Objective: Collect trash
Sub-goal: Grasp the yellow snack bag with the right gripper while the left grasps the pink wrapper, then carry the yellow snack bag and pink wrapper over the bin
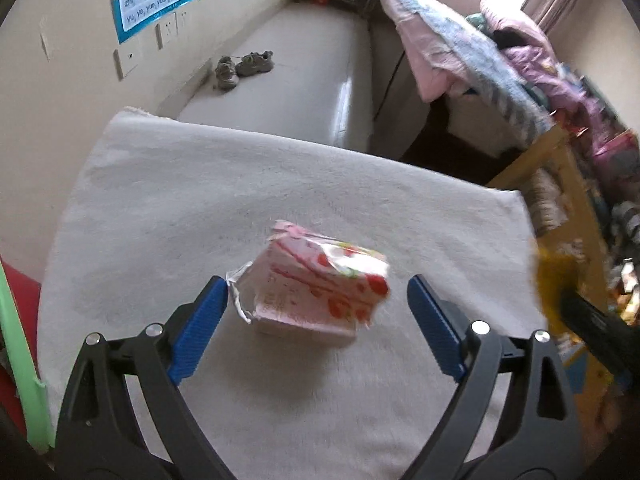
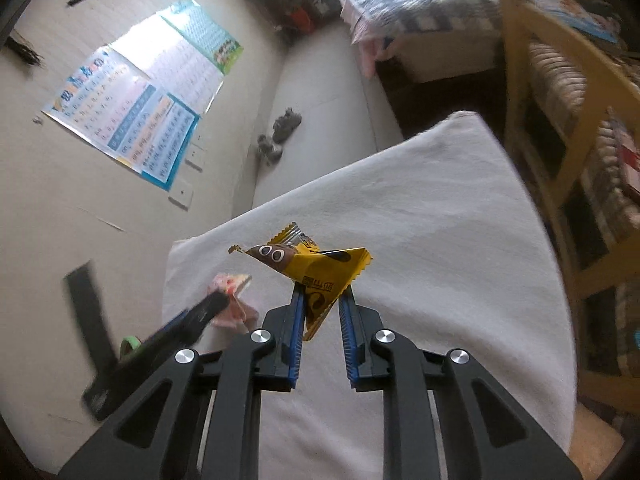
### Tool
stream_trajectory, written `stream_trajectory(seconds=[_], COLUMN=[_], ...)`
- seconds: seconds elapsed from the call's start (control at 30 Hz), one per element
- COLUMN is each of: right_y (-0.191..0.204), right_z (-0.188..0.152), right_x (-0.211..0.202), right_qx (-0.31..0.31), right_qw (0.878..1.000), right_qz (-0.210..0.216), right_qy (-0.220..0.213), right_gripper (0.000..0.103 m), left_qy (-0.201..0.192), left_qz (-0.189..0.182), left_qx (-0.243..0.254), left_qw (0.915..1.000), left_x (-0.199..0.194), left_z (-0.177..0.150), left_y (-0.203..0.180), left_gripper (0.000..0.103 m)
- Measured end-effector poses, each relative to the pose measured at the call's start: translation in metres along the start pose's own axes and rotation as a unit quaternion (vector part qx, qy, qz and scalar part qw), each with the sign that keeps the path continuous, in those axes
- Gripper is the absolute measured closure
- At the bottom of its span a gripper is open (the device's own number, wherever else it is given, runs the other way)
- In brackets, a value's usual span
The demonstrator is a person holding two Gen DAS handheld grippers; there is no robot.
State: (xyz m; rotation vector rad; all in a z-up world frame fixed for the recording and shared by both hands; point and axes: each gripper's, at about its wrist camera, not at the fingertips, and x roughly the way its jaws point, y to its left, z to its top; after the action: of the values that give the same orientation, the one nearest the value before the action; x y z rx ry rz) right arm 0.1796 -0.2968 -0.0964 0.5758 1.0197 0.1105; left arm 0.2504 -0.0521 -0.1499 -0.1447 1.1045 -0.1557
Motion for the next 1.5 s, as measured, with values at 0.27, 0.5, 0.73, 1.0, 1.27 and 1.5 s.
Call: stream_trajectory(seconds=[0.27, 0.5, 0.73, 1.0, 1.27, 1.5], right_y=[-0.027, -0.008, 0.012, 0.048, 0.086, 0.119], right_z=[-0.038, -0.038, -0.044, -0.056, -0.073, -0.09], right_x=[-0.025, -0.042, -0.053, -0.067, -0.081, -0.088], right_qx=[0.033, -0.003, -0.034, -0.079, -0.121, -0.158], right_qw=[0.999, 0.999, 0.998, 0.995, 0.99, 0.985], right_qz=[0.004, -0.016, -0.026, -0.019, -0.002, 0.008], right_qy=[-0.007, -0.035, -0.052, -0.065, -0.069, -0.066], right_gripper=[0.086, 0.086, 0.086, 0.086, 0.086, 0.086], left_qy=[0.038, 0.023, -0.011, -0.054, -0.096, -0.119], left_qz=[0.037, 0.034, 0.01, -0.003, -0.02, -0.027], left_qx=[0.026, 0.043, 0.029, 0.026, 0.021, 0.007], left_qw=[0.9983, 0.9982, 0.9995, 0.9982, 0.995, 0.9925], left_x=[0.033, 0.021, -0.024, -0.086, -0.145, -0.183], left_z=[-0.003, -0.008, -0.017, -0.033, -0.055, -0.071], left_y=[-0.012, -0.018, -0.013, -0.003, 0.006, 0.025], left_gripper=[0.016, 0.03, 0.03, 0.03, 0.03, 0.03])
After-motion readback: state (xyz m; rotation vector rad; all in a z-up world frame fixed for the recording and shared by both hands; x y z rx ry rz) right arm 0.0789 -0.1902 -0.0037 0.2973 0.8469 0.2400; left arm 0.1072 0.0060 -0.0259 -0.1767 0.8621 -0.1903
